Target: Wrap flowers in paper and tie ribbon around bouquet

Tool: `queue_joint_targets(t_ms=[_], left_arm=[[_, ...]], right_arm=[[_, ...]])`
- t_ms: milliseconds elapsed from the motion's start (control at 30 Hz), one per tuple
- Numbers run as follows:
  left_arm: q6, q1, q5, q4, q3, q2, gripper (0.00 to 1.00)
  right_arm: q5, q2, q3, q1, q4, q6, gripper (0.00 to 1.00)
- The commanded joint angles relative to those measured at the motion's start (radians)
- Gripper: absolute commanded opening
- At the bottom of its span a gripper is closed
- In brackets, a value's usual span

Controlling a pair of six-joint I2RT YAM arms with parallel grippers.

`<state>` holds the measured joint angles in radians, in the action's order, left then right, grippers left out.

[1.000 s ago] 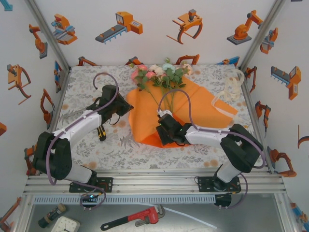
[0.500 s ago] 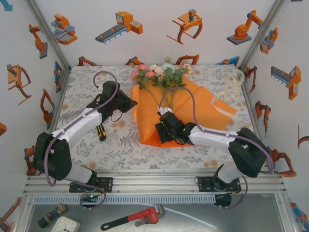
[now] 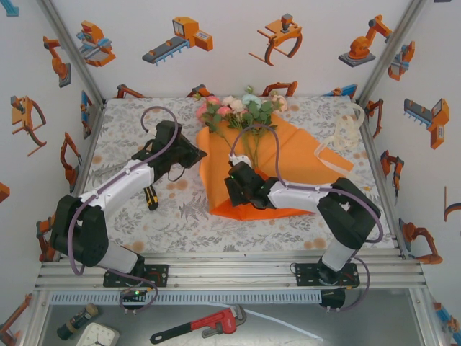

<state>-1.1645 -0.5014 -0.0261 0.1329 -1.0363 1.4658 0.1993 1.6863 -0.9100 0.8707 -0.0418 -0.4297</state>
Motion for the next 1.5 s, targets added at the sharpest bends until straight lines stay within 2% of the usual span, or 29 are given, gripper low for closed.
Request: queue_joint_targets(t_ms=[0,167,300,533,667,767,900,1000,1067,1200,1267,1367,1467], left_arm=[[-0.039,-0.013,-0.008,0.003,-0.059,0.003,0.00],[-0.056,-0.015,-0.018,0.005,-0.116,0.057,0.00],[-0.072,-0.026,-0.009,0.008,-0.155,0.102,0.00],[-0.068,-0.063,-0.020,0.003,-0.247,0.190,0.00],[-0.076,-0.082,-0.008,0.010,-0.285,0.231,0.00],[-0.086,-0.095,-0.003,0.007,-0.313,0.256,0.00],[-0.086,-0.121,0.001,0.007,-0.356,0.280,0.00],[-0.097,-0.144,0.014,0.006,-0.374,0.293,0.00],[-0.110,-0.162,0.019,-0.013,-0.374,0.297,0.00],[-0.131,-0.188,0.002,-0.055,-0.373,0.310,0.02],[-0.139,-0.195,-0.015,-0.098,-0.361,0.310,0.10],[-0.115,-0.200,-0.032,-0.165,-0.348,0.295,0.33],[0.010,-0.195,-0.010,-0.204,-0.346,0.249,0.55]], right_arm=[[-0.006,-0.059,-0.014,-0.007,-0.027,-0.011,0.58],[-0.067,-0.199,-0.025,-0.034,-0.115,-0.049,0.58],[-0.116,-0.358,0.079,-0.035,-0.119,-0.060,0.58],[-0.301,-0.629,0.257,-0.020,-0.057,-0.182,0.60],[-0.357,-0.631,0.309,0.006,0.073,-0.233,0.71],[-0.310,-0.553,0.309,0.012,0.124,-0.245,0.80],[-0.181,-0.429,0.271,0.012,0.163,-0.254,0.80],[-0.126,-0.354,0.233,0.012,0.140,-0.262,0.74],[-0.140,-0.326,0.219,0.012,0.146,-0.258,0.67],[-0.147,-0.304,0.228,0.011,0.153,-0.293,0.47],[-0.143,-0.300,0.246,0.008,0.164,-0.314,0.38],[-0.113,-0.296,0.255,0.000,0.129,-0.313,0.30],[-0.135,-0.318,0.285,-0.021,0.159,-0.305,0.18]])
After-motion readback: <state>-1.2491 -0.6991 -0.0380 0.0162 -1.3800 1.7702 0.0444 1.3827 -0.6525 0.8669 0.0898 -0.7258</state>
